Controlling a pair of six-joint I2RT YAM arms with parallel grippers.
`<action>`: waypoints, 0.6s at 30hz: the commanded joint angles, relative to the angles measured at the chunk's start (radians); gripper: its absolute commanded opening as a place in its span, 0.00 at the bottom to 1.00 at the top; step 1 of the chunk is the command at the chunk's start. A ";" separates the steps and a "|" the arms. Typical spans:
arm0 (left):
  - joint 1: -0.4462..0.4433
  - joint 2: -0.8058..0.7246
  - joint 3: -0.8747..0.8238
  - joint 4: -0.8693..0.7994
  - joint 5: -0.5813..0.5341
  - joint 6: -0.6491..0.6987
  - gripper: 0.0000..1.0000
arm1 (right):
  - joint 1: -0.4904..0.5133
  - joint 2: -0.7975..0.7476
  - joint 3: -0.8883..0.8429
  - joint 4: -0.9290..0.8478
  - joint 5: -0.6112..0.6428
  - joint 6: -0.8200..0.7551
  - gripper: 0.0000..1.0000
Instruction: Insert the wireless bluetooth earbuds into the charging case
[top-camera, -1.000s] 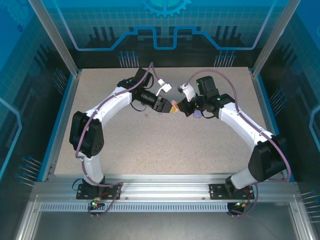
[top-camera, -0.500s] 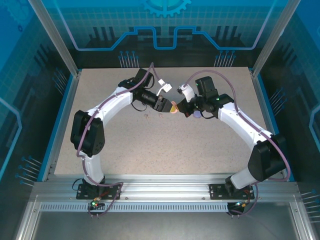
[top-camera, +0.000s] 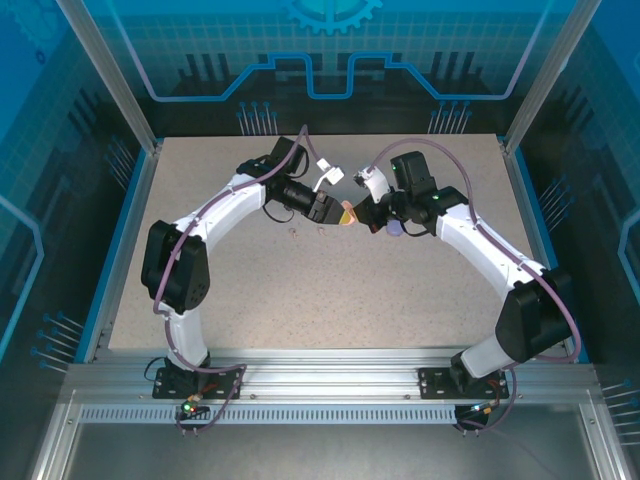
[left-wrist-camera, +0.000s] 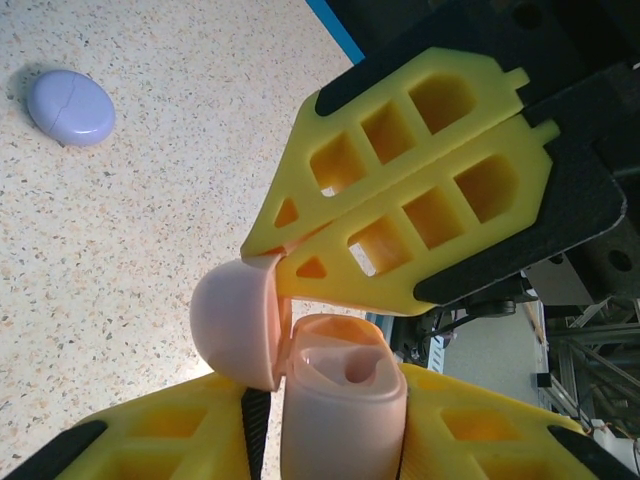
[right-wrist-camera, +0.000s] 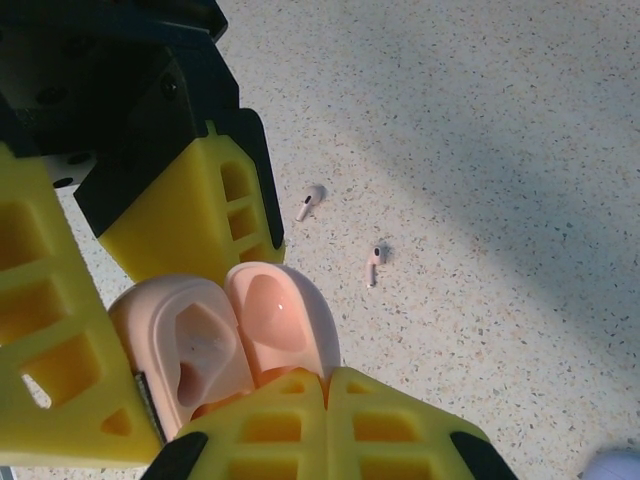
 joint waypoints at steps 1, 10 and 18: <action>0.005 0.019 0.024 0.008 0.030 0.002 0.32 | 0.014 0.006 0.031 -0.010 -0.002 -0.007 0.00; 0.008 0.011 0.010 0.018 0.013 -0.005 0.00 | 0.015 -0.038 0.037 0.003 0.017 0.021 0.13; 0.022 -0.082 -0.108 0.173 -0.089 -0.094 0.00 | -0.028 -0.111 0.037 -0.032 0.038 0.059 0.42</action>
